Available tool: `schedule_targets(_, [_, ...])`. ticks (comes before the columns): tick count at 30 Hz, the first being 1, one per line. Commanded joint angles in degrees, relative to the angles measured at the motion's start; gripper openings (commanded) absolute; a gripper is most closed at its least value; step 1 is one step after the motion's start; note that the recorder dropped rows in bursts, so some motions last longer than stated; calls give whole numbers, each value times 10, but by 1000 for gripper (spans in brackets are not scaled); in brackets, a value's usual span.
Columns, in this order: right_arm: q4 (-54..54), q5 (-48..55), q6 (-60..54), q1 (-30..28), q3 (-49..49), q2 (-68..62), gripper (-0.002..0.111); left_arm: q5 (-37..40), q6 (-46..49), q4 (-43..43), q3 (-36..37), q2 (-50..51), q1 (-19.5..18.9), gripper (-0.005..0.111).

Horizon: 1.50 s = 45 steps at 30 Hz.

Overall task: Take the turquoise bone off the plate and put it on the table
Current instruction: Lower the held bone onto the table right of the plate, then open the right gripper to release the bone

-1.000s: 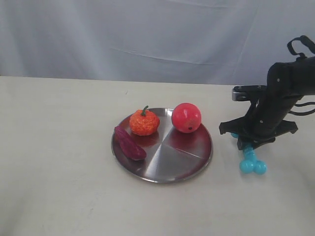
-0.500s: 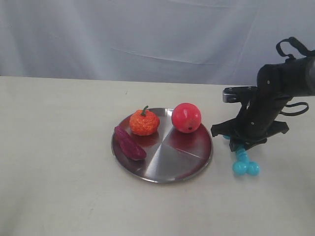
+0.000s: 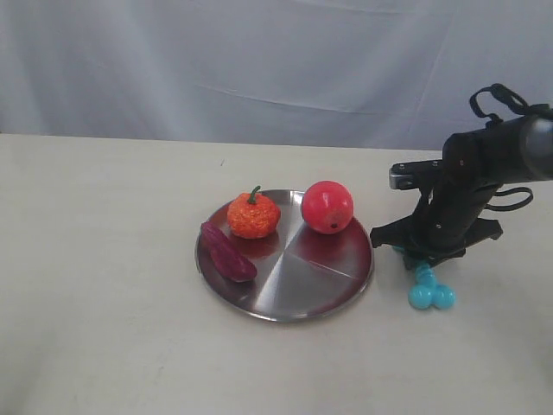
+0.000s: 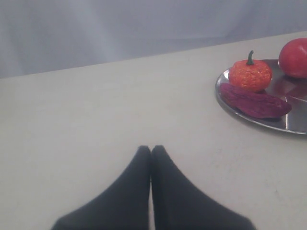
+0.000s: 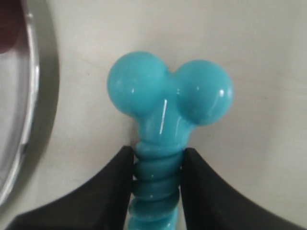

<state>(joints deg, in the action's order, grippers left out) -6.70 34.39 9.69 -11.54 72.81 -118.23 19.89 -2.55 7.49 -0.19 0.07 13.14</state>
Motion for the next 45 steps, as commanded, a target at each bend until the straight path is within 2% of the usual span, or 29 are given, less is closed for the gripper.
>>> schedule_targets(1, [-16,-13,10,-3,4,-8,-1,0,0,1,2,-1,1,0])
schedule_targets(41, [-16,-68,25,-3,4,-8,0,0,0,1,2,-1,1,0])
schedule_targets(43, [-16,-67,25,-3,4,-8,3,0,0,1,2,-1,1,0])
schedule_targets(45, [-16,-67,25,-3,4,-8,15,0,0,1,2,-1,1,0])
